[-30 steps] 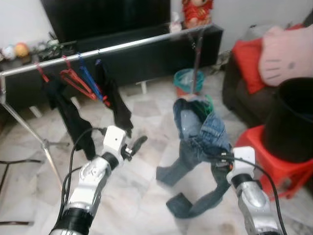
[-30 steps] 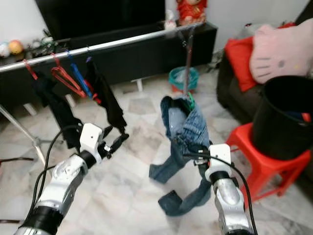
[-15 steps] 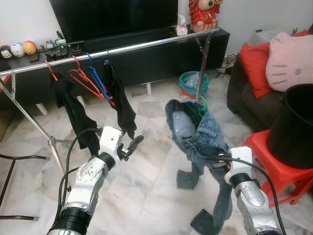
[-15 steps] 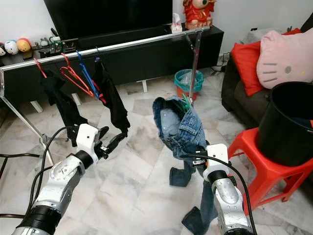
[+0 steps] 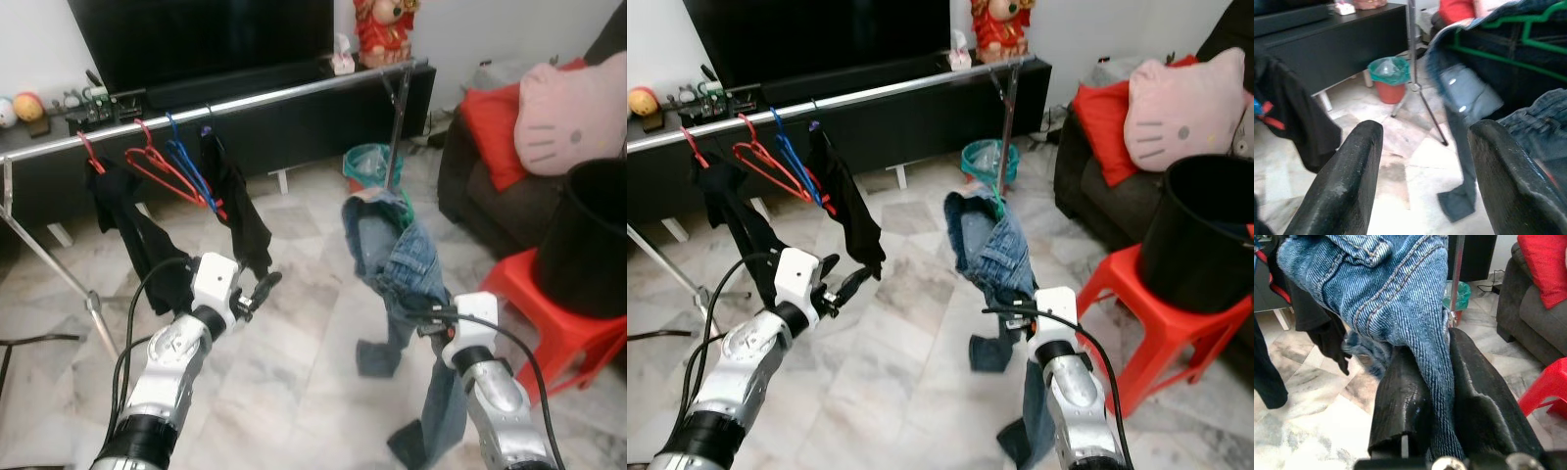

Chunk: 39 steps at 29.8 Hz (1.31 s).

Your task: Hang hanger

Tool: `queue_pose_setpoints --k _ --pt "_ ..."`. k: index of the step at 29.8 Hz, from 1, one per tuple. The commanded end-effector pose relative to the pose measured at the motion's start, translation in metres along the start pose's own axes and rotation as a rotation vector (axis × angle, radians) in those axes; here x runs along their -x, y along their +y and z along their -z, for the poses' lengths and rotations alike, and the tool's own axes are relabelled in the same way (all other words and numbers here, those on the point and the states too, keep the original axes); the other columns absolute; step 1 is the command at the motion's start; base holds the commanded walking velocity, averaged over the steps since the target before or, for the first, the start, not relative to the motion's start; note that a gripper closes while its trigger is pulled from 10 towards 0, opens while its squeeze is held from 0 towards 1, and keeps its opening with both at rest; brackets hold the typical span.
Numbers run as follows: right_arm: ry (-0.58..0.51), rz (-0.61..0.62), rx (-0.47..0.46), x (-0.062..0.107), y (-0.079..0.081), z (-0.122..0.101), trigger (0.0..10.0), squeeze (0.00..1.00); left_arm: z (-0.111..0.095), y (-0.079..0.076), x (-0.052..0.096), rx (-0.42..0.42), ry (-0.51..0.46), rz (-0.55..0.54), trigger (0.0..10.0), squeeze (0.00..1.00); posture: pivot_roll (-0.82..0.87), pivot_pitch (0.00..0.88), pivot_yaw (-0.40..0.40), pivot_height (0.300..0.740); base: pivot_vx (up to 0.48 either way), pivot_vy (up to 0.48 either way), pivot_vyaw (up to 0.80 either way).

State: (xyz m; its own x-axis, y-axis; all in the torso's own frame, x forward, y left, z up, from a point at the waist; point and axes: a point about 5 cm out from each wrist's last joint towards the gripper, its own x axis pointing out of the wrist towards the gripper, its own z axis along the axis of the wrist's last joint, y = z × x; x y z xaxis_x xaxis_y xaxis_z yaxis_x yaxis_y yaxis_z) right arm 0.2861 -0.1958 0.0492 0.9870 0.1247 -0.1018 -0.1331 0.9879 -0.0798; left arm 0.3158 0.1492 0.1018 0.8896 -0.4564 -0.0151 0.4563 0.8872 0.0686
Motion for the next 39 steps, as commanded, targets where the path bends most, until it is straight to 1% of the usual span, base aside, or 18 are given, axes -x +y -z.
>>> queue_pose_setpoints --k 1,4,6,7,8,9,12,13,15,16,18,20,23,26,29,34,38,39 --pt "-0.121 -0.029 0.036 -0.007 -0.003 -0.027 10.0 0.00 -0.003 -0.002 -0.001 -0.004 -0.010 0.009 10.0 0.00 0.06 0.010 0.065 0.740 0.000 0.000 0.00" --pt "-0.117 -0.060 0.046 -0.006 -0.003 -0.027 10.0 0.00 -0.003 -0.003 -0.002 -0.002 -0.010 0.020 10.0 0.00 0.06 0.009 0.065 0.740 0.000 0.000 0.00" --pt "-0.096 -0.176 0.085 -0.003 0.001 -0.025 10.0 0.00 -0.003 -0.007 -0.002 0.006 -0.006 0.055 10.0 0.00 0.06 0.009 0.064 0.740 0.000 0.000 0.00" --pt "-0.096 -0.176 0.085 -0.003 0.001 -0.025 10.0 0.00 -0.003 -0.007 -0.002 0.006 -0.006 0.055 10.0 0.00 0.06 0.009 0.064 0.740 0.000 0.000 0.00" --pt "-0.087 -0.253 0.108 0.001 0.002 -0.024 10.0 0.00 -0.003 -0.008 -0.003 0.001 -0.002 0.066 10.0 0.00 0.06 0.009 0.064 0.740 0.000 0.000 0.00" --pt "-0.085 -0.290 0.111 0.003 0.003 -0.024 10.0 0.00 -0.003 -0.009 -0.003 0.002 -0.002 0.068 10.0 0.00 0.05 0.008 0.064 0.740 0.000 0.000 0.00" --pt "-0.087 -0.387 0.095 0.009 0.005 -0.025 10.0 0.00 -0.003 -0.009 -0.003 0.002 -0.002 0.068 10.0 0.00 0.05 0.007 0.064 0.740 0.000 0.000 0.00" --pt "-0.075 -0.499 0.076 0.017 0.009 -0.025 10.0 0.00 -0.003 -0.008 -0.003 -0.001 -0.003 0.063 10.0 0.00 0.05 0.005 0.064 0.740 0.000 0.000 0.00" --pt "-0.067 -0.597 0.044 0.025 0.012 -0.025 10.0 0.00 -0.004 -0.008 -0.004 -0.003 -0.006 0.057 10.0 0.00 0.05 0.001 0.064 0.740 0.000 0.000 0.00" --pt "-0.066 -0.619 0.033 0.027 0.012 -0.026 10.0 0.00 -0.005 -0.007 -0.005 -0.003 -0.008 0.056 10.0 0.00 0.05 0.000 0.064 0.740 0.000 0.000 0.00" --pt "-0.064 -0.639 0.016 0.029 0.010 -0.027 10.0 0.00 -0.006 -0.007 -0.005 -0.007 -0.011 0.055 10.0 0.00 0.05 0.000 0.065 0.740 0.000 0.000 0.00" --pt "-0.057 -0.627 0.034 0.029 0.006 -0.027 10.0 0.00 -0.007 -0.007 -0.006 -0.008 -0.013 0.055 10.0 0.00 0.05 0.000 0.066 0.740 0.000 0.000 0.00" --pt "-0.051 -0.640 0.027 0.030 0.004 -0.027 10.0 0.00 -0.007 -0.006 -0.006 -0.011 -0.012 0.055 10.0 0.00 0.05 0.000 0.068 0.740 0.000 0.000 0.00" --pt "-0.047 -0.658 0.022 0.031 0.004 -0.029 10.0 0.00 -0.008 -0.004 -0.006 -0.050 -0.013 0.055 10.0 0.00 0.05 0.000 0.068 0.740 0.000 0.000 0.00" --pt "-0.045 -0.658 0.032 0.030 0.003 -0.030 10.0 0.00 -0.012 -0.001 -0.005 -0.062 -0.031 0.036 10.0 0.00 0.06 0.000 0.066 0.740 0.000 0.000 0.00" --pt "-0.039 -0.660 0.037 0.029 0.002 -0.030 10.0 0.00 -0.014 0.000 -0.002 -0.160 -0.017 0.064 10.0 0.00 0.06 0.000 0.065 0.740 0.000 0.000 0.00" --pt "-0.037 -0.663 0.040 0.028 0.002 -0.031 10.0 0.00 -0.010 -0.002 0.000 -0.195 0.004 0.095 10.0 0.00 0.06 0.000 0.065 0.740 0.000 0.000 0.00" --pt "-0.034 -0.666 0.044 0.028 0.002 -0.031 10.0 0.00 -0.008 -0.005 0.001 -0.224 0.021 0.124 10.0 0.00 0.06 0.000 0.065 0.740 0.000 0.000 0.00"
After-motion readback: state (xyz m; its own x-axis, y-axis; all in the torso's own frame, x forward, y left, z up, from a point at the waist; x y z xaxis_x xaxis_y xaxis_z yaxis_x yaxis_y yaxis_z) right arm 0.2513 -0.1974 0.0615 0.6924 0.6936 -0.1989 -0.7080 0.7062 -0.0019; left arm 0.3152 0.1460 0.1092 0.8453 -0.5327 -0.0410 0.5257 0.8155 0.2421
